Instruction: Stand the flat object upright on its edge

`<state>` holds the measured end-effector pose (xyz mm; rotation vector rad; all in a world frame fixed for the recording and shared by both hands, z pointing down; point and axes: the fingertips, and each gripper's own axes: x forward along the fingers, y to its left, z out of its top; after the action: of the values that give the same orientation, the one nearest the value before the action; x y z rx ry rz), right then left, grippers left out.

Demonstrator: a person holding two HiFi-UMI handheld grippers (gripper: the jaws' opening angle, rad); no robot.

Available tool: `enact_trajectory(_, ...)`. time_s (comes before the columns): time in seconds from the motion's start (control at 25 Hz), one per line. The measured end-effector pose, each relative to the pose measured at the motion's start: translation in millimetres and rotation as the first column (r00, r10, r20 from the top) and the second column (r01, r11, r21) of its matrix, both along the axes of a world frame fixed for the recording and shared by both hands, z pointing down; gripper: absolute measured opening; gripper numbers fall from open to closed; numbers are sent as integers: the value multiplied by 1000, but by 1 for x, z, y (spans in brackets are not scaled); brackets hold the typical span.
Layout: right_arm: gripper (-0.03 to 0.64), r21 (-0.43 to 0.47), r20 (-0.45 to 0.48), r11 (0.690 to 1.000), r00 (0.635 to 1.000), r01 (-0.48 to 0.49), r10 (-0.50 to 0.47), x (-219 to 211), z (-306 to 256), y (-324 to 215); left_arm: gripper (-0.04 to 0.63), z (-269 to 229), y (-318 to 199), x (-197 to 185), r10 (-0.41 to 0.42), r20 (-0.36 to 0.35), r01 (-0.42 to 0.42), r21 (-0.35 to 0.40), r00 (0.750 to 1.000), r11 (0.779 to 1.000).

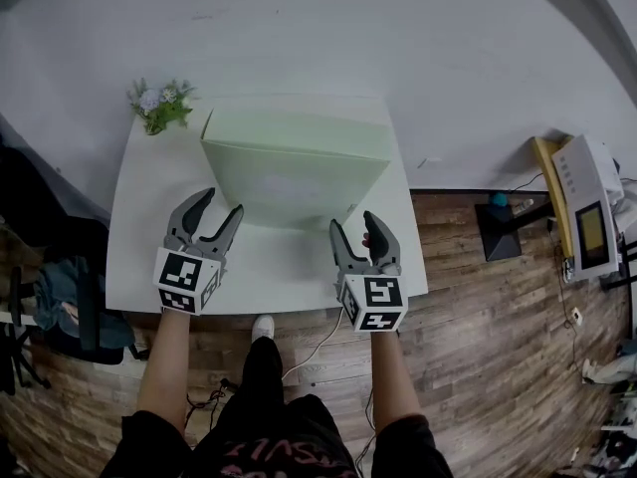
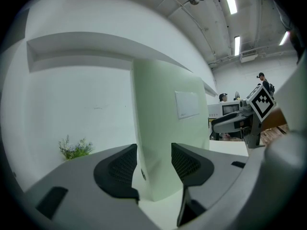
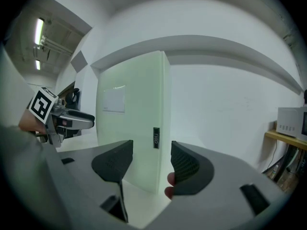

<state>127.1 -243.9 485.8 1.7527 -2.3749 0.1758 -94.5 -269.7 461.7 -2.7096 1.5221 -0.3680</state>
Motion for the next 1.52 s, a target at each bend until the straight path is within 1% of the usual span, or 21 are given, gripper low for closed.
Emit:
enact_trajectory(0.2,261,-26,14,1000,1000,-16,16,1,-17,16,238,-13,16,-4,-17,-6,16,-25,1000,1000)
enact_trajectory(0.36,188,-34,35,998,998,-54,55,3,-34,25,215,-26,24,-8,-29,-32,28,-46,999,999)
enact_trajectory(0.48,168,-36,29,997,998,-61,62,0,-45,31,190,-34,28,-6,-24,-41,22,-58,999,998)
enact_trajectory(0.64,125,-32,14,997,997,-72,72,2,-59,37,164,-50,34,6,-2,-35,0,-41,999,999)
enact_trajectory(0.76,98,-26,21,996,996,-87,88,7,-70,47,138,-61,45,13,5,-39,-6,-34,999,999)
enact_trajectory(1.0,48,3,23,995,995,-99,99,25,-92,77,89,-75,76,26,-33,-63,31,-37,997,999)
enact_trajectory(1.12,39,20,37,996,995,-90,89,30,-102,97,66,-83,97,28,-59,-73,57,-30,996,998)
enact_trajectory(1.32,33,30,40,998,997,-61,60,39,-115,135,34,-102,141,36,-88,-62,89,5,994,996)
enact_trajectory(1.52,29,42,46,998,998,-35,33,43,-129,165,18,-119,179,47,-103,-51,105,29,993,994)
